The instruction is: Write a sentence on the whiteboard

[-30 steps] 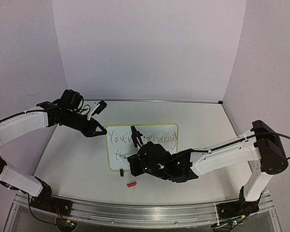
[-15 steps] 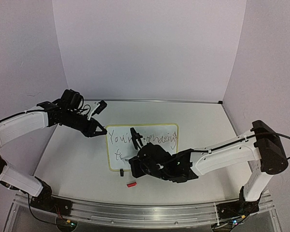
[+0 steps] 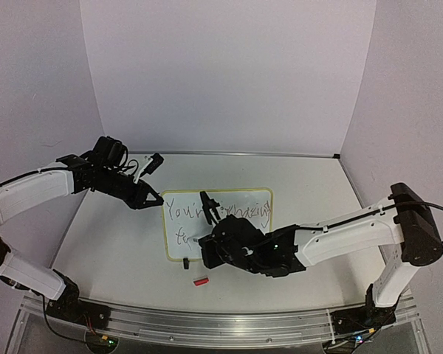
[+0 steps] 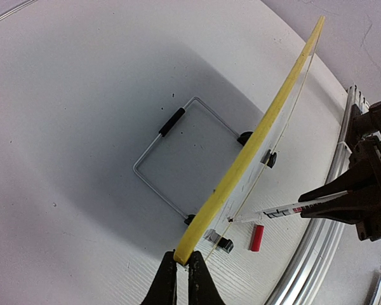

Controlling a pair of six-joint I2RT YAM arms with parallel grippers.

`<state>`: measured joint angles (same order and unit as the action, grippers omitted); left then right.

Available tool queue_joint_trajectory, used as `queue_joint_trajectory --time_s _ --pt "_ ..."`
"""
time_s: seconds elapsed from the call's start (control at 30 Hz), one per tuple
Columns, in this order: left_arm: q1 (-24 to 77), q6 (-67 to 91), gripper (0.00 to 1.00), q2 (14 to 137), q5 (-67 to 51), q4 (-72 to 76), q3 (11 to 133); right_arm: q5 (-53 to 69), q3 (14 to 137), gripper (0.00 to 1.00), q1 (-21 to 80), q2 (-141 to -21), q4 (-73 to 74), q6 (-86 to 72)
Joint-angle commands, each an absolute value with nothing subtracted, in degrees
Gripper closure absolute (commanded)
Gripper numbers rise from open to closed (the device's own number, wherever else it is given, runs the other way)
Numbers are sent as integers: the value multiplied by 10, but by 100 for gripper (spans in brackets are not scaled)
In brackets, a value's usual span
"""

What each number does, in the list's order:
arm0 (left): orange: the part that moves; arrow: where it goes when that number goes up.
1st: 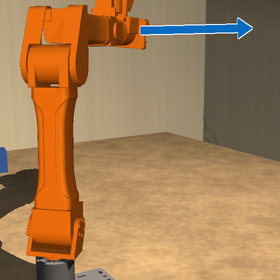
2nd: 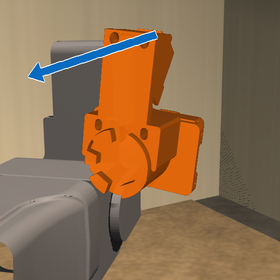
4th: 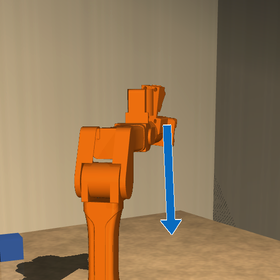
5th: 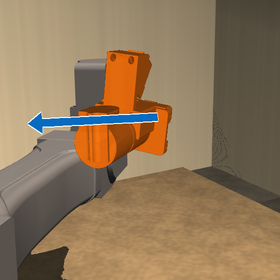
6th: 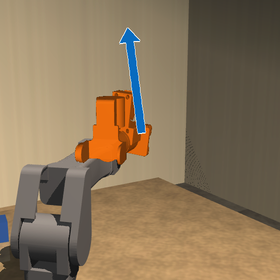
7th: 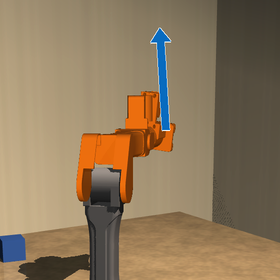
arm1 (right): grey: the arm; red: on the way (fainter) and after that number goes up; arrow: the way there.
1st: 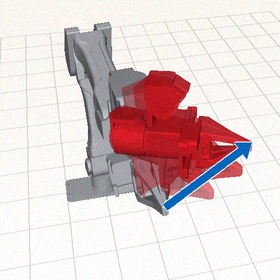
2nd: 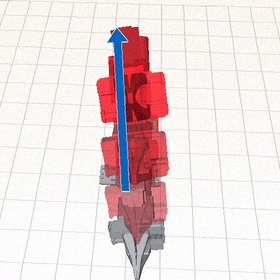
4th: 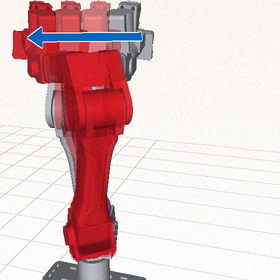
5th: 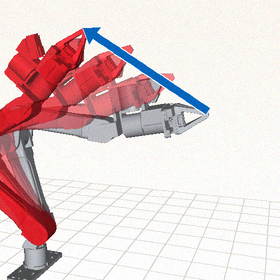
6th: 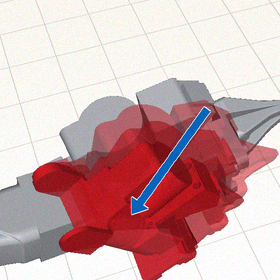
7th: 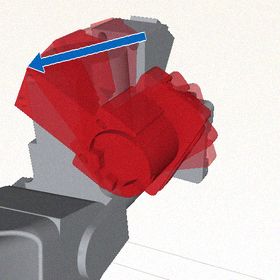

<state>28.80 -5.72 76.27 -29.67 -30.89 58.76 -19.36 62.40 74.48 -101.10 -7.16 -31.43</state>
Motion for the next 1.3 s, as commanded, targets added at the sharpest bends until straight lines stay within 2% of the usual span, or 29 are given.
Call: queue_joint_trajectory --time_s 0.0,0.33,0.67,1.27 --pt "301 -64 100 780 -289 -343 588 -220 652 100 739 -995 -71 -302" --pt "301 -64 100 781 -290 -343 589 -212 654 100 739 -992 -78 -300" --pt "301 -64 100 781 -289 -343 588 -183 580 100 739 -930 -88 -326" --pt "301 -64 100 784 -291 -343 589 -181 598 100 722 -975 -97 -337"
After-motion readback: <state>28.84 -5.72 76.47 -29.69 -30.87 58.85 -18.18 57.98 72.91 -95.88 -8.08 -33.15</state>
